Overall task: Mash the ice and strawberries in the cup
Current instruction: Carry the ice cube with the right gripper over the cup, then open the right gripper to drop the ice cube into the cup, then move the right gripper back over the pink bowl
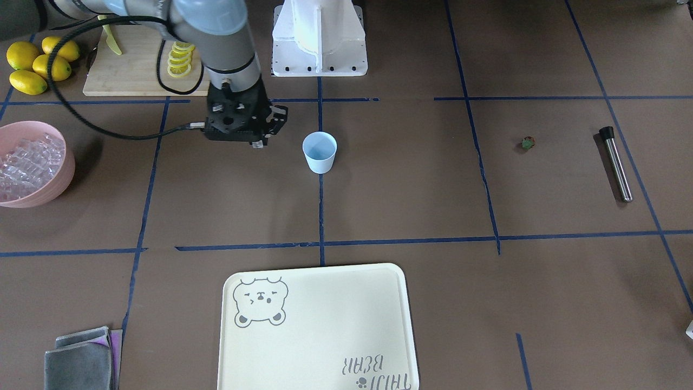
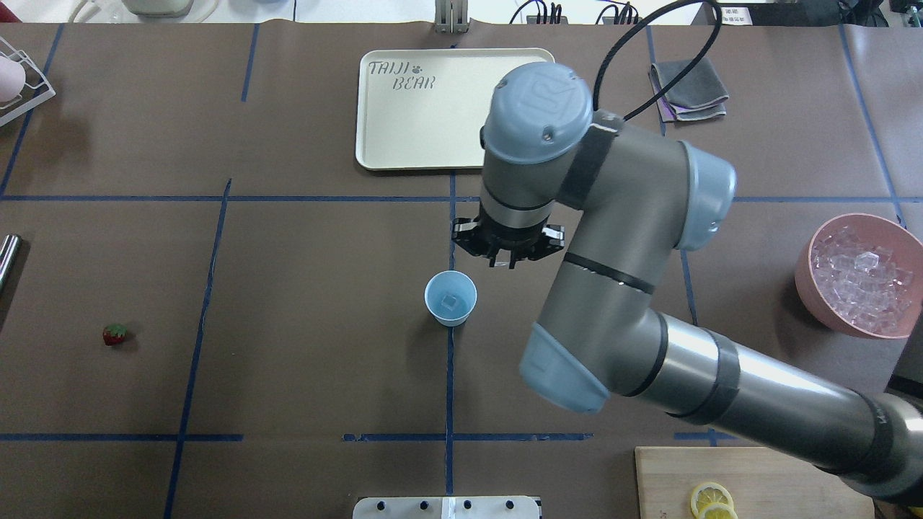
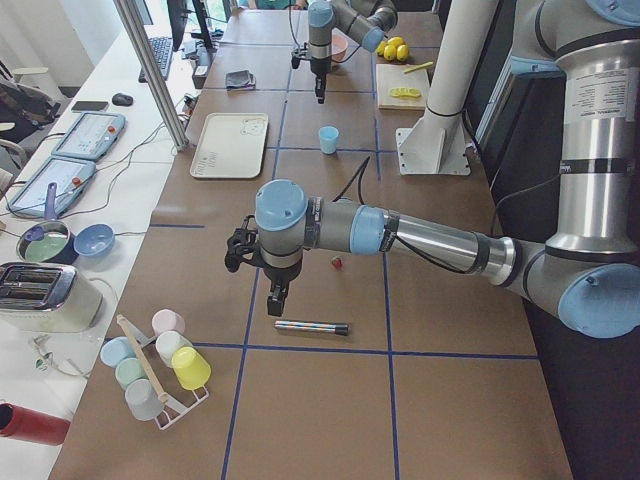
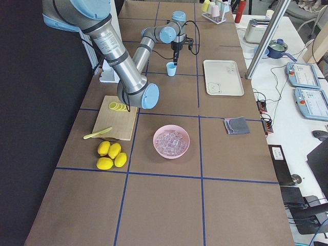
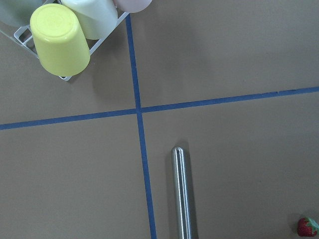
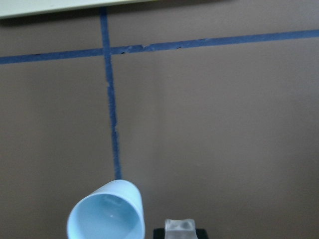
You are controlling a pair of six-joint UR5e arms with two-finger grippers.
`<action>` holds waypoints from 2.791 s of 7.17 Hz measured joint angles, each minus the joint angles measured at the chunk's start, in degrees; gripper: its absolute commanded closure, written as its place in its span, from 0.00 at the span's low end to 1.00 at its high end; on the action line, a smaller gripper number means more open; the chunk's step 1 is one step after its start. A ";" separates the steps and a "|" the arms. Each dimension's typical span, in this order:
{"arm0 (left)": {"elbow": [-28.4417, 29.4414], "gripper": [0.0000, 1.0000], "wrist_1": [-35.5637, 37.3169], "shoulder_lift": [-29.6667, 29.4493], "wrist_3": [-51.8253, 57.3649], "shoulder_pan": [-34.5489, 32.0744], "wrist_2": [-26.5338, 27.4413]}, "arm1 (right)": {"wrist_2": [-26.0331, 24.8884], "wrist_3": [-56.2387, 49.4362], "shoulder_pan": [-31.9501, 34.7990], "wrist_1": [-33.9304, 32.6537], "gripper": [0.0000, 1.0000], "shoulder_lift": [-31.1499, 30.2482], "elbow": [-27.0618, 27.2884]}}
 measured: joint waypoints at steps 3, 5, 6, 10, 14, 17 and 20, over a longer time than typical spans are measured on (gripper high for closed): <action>0.62 0.00 -0.28 0.00 0.03 0.00 0.03 | -2.36 3.71 -3.35 2.90 1.00 5.05 -7.57; 0.68 0.00 -0.32 0.00 0.03 0.02 0.04 | -2.97 4.18 -4.04 4.16 0.97 5.31 -9.32; 0.68 0.00 -0.34 0.00 0.03 0.06 0.04 | -3.04 4.23 -4.47 4.24 0.90 5.14 -9.50; 0.76 0.00 -0.41 -0.02 0.03 0.08 0.03 | -3.08 4.22 -5.14 4.53 0.17 4.65 -9.62; 0.77 0.00 -0.48 -0.11 0.03 0.09 0.04 | -3.14 4.45 -5.16 4.70 0.01 4.53 -9.28; 0.76 0.00 -0.44 -0.39 -0.03 0.09 0.07 | -4.16 6.45 -2.45 4.62 0.01 2.21 -3.89; 0.47 0.00 -0.46 -0.43 -0.06 0.09 0.04 | -3.07 1.15 5.86 4.62 0.01 -12.47 14.12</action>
